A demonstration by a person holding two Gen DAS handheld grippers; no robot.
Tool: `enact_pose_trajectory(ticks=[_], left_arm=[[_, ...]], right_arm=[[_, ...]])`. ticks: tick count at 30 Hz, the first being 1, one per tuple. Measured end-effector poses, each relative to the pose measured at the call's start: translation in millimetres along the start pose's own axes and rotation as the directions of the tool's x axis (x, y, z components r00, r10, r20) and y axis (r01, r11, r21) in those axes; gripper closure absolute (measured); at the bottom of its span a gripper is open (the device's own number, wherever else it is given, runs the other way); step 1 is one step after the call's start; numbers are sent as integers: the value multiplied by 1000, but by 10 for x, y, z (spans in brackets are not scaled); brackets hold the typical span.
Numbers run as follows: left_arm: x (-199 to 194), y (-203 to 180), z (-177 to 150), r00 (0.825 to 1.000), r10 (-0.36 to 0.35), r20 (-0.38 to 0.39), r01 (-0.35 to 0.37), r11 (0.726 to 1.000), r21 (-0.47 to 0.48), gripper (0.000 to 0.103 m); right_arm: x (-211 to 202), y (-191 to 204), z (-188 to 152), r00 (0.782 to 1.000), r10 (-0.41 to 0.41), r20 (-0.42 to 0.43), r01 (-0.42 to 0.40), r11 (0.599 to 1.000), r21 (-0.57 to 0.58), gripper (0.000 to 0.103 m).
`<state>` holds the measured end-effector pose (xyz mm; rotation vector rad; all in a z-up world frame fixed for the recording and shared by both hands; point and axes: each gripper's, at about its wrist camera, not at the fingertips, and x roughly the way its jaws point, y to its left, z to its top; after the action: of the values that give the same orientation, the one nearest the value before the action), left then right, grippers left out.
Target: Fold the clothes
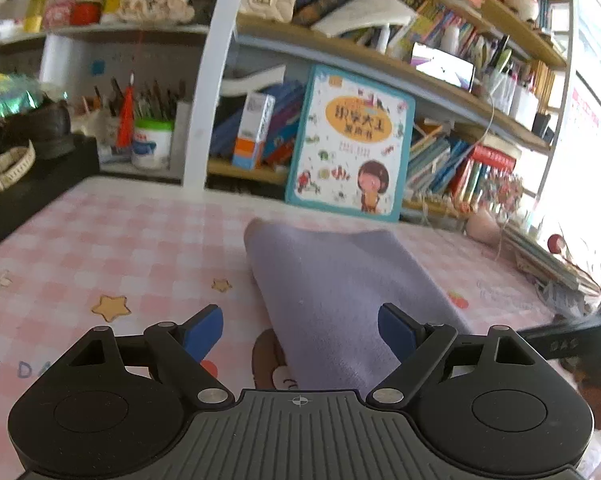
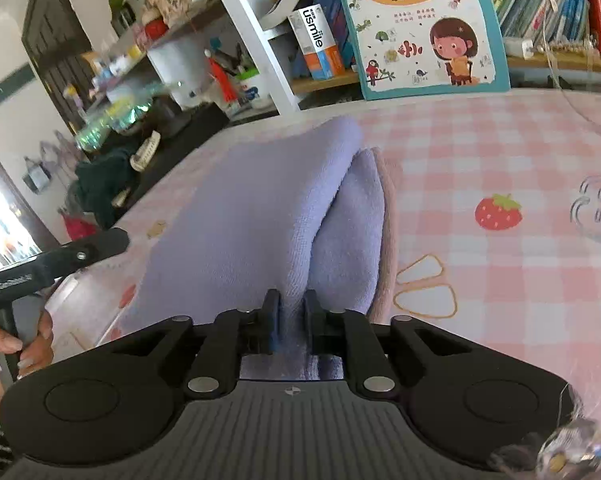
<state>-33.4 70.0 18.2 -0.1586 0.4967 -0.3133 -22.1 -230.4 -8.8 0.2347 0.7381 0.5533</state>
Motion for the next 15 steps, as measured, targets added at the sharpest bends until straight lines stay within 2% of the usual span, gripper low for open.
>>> enact_pose_trajectory(ticks=[1,2,3,5,7,11,13,14,15], left_arm=[[32,27,20,1000,-3,-12,2,1000,-13,16],[65,54,39,1000,-8,-30,7,1000,-29,15],[97,81,57,999,-14,-50,12,999,-46,15],[172,128,73,995,-42,-91,35,996,-79,15],[267,160,64,987,-78,-137,64,993,-100,15],[460,213,4,973,-132,-187,103,982,-158,15],[540,259,-5,965,-179,-191,137,966,-218,16],[582,273,-12,961,-199,-192,150,958,-245,17],[616,269,-21,957,-216,-191,162,951,-263,23]], right_arm=[[-37,10,24,1000,-11,9,11,1000,-3,70],[-73,5,44,1000,-22,18,22,1000,-1,48],[-109,-24,56,999,-34,27,34,999,6,40],[-160,-98,78,998,-55,33,54,998,32,37],[-117,-247,80,998,-55,-17,57,992,109,33],[-29,-450,15,997,28,-70,-11,972,237,33],[3,-451,38,996,47,-74,-27,970,242,34],[28,-453,52,995,60,-75,-40,968,249,38],[65,-460,67,994,79,-76,-57,964,259,42]])
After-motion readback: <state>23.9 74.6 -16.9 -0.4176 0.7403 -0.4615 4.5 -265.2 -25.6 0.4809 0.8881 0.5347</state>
